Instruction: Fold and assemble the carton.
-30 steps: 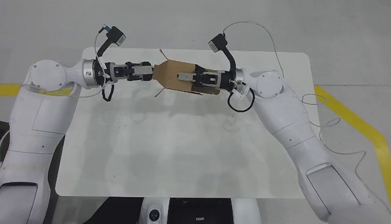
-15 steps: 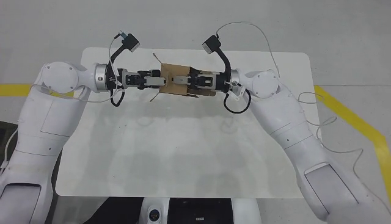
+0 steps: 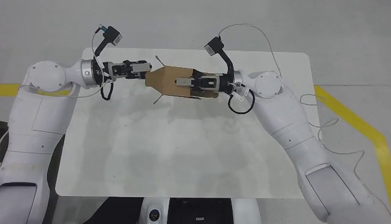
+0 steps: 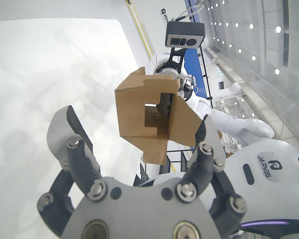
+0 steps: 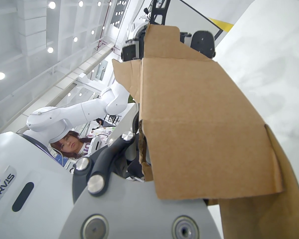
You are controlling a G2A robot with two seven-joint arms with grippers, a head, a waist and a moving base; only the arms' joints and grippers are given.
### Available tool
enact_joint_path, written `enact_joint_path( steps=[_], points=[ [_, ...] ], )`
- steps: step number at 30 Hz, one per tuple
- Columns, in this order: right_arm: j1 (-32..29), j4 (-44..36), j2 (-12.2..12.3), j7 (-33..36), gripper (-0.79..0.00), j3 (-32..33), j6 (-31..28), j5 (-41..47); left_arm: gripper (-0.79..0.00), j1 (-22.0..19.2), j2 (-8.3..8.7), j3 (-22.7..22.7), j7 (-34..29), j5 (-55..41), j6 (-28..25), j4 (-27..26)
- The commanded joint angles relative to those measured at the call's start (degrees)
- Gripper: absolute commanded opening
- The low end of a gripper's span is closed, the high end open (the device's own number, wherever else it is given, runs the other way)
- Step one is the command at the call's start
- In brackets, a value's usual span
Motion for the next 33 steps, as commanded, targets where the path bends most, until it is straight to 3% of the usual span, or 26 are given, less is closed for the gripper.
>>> enact_joint_path(
  steps=[1,9,20,33],
  points=[
    [0.1,0.0,-0.1,1.0,-0.785,-0.5,0.4,0.3,0.000,-0.1,0.00,-0.1,0.6,0.0,0.1,0.6],
    [0.9,0.4,-0.7,3.7,-0.785,-1.9,0.6,2.1,0.000,-0.7,-0.26,1.0,2.3,1.5,0.8,2.7],
    [1.3,2.1,-0.7,2.4,-0.785,-0.8,-0.9,2.4,0.000,-1.9,-0.87,3.5,-1.6,0.0,0.6,4.7],
    [0.5,0.7,-0.5,1.1,-0.785,0.1,-1.0,2.4,0.000,-1.4,-0.73,3.9,-4.0,0.3,-0.1,3.4]
  ],
)
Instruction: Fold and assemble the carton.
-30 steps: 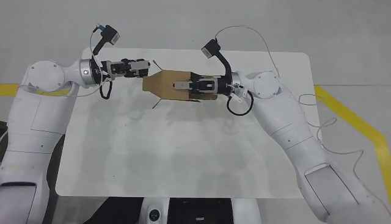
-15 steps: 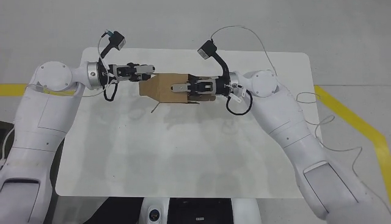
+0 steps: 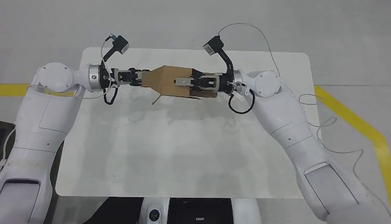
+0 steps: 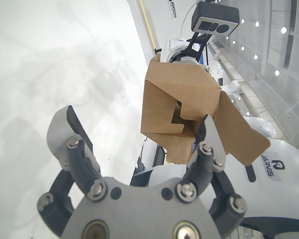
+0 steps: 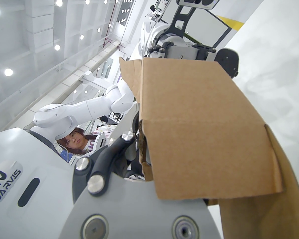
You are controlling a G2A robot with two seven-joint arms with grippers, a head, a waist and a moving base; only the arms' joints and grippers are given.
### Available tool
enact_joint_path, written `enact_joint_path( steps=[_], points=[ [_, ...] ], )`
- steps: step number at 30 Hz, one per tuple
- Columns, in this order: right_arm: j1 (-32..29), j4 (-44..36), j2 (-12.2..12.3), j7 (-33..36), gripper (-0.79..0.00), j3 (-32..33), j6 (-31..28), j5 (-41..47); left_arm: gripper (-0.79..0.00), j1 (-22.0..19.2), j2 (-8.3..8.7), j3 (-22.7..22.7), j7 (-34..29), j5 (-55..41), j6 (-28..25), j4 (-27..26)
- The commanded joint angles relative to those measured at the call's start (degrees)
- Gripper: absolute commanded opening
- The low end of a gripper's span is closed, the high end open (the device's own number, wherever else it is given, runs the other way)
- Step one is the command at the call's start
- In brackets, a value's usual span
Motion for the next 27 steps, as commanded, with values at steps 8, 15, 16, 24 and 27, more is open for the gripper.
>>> enact_joint_path(
  steps=[8,15,16,24,27],
  points=[
    [0.1,-0.1,-0.2,0.2,-0.785,-0.5,0.3,0.0,0.000,0.1,-0.03,0.5,-0.7,0.1,-0.1,-1.1],
    [0.2,-0.3,-0.4,0.5,-0.785,-1.0,0.3,0.2,0.000,0.1,-0.11,1.0,-1.0,0.2,0.1,-2.1],
    [0.2,-0.3,-0.5,0.5,-0.785,-1.0,0.3,0.2,0.000,0.1,-0.11,1.1,-1.0,0.3,0.0,-2.2],
    [0.4,0.0,-0.6,0.9,-0.785,-1.2,0.3,0.4,0.000,0.1,-0.09,1.2,-1.1,0.3,0.0,-2.3],
    [0.5,0.0,-0.7,0.9,-0.785,-1.2,0.3,0.5,0.000,0.1,-0.08,1.2,-1.1,0.3,0.1,-2.3]
  ],
)
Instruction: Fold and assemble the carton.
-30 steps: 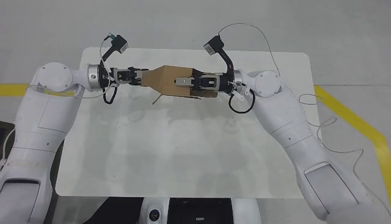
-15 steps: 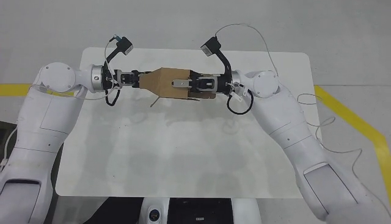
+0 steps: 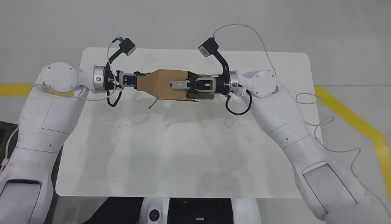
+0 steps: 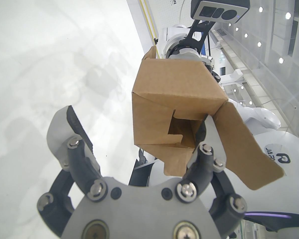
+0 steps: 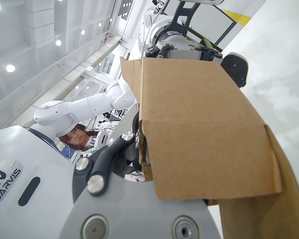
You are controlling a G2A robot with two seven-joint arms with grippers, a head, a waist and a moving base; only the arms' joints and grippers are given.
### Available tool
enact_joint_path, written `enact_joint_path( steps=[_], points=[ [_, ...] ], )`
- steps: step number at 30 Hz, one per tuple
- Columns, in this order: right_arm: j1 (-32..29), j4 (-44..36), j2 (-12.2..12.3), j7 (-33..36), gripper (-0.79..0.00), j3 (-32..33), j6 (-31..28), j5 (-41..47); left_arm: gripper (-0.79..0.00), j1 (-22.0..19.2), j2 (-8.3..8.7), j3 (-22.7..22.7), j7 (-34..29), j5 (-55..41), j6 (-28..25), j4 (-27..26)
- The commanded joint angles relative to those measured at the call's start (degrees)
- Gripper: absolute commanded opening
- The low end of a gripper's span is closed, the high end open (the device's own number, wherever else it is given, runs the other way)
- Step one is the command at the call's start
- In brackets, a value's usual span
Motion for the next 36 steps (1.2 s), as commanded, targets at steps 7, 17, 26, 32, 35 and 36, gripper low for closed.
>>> enact_joint_path(
  steps=[7,17,26,32,35,36],
  points=[
    [0.1,0.2,-0.2,0.1,-0.785,-0.1,0.1,0.2,0.000,0.2,-0.04,0.3,-0.2,-0.1,0.0,-0.4],
    [-0.3,0.9,0.2,-0.5,-0.785,1.8,-1.2,1.1,0.000,0.1,0.15,-0.5,0.4,-0.3,-0.1,1.0],
    [-1.9,0.2,1.2,-5.8,-0.785,5.3,-2.5,-1.1,0.000,0.6,0.44,-1.0,1.1,1.3,-0.7,1.2],
    [-3.4,-1.3,1.7,-10.3,-0.785,7.1,-3.2,-3.2,0.000,1.4,0.57,-0.7,1.5,3.4,-1.4,-0.1],
    [-4.0,-2.1,1.8,-12.0,-0.785,7.7,-3.2,-4.2,0.000,1.9,0.63,-0.6,1.5,3.9,-1.5,-1.0],
    [-4.1,-2.3,1.9,-12.4,-0.785,7.8,-3.1,-4.7,0.000,2.1,0.66,-0.6,1.6,4.0,-1.6,-1.3]
  ],
)
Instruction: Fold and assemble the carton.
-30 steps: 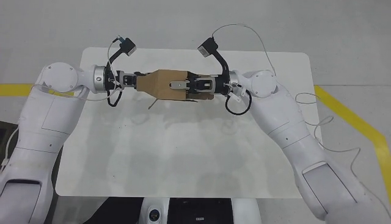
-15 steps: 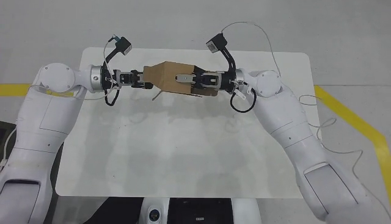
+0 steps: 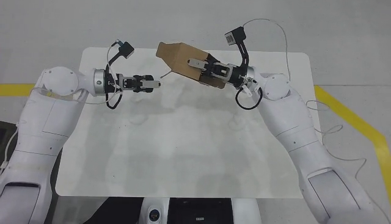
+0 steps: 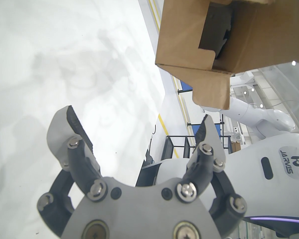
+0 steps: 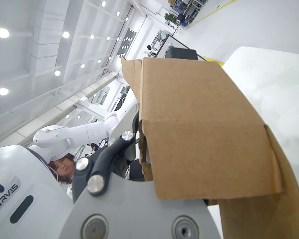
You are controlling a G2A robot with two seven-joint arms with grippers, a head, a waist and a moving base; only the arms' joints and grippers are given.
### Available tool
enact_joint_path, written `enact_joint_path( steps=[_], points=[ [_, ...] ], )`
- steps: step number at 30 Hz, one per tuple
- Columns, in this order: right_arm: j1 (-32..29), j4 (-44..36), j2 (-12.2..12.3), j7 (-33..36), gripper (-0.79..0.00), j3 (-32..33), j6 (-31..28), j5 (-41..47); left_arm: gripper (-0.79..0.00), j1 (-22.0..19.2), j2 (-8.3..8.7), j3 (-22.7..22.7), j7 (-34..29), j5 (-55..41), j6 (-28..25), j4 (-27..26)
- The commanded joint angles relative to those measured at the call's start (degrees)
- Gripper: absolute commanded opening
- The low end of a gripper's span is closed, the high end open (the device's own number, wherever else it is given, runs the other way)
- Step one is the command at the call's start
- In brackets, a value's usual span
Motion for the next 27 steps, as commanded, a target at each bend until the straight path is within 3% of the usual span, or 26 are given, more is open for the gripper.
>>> enact_joint_path(
  steps=[1,8,27],
  points=[
    [-0.4,-0.5,0.1,-0.9,-0.785,0.3,0.1,-0.7,0.000,0.3,0.06,0.0,0.0,0.3,-0.1,-0.6],
    [-0.8,-2.2,0.0,-1.5,-0.785,-0.6,1.1,-2.2,0.000,0.6,0.12,0.2,0.4,0.7,0.1,-2.0],
    [1.8,-0.7,-0.9,5.8,-0.785,-4.8,2.6,0.1,0.000,-0.6,0.14,-0.1,2.4,1.3,0.0,-1.2]
  ],
)
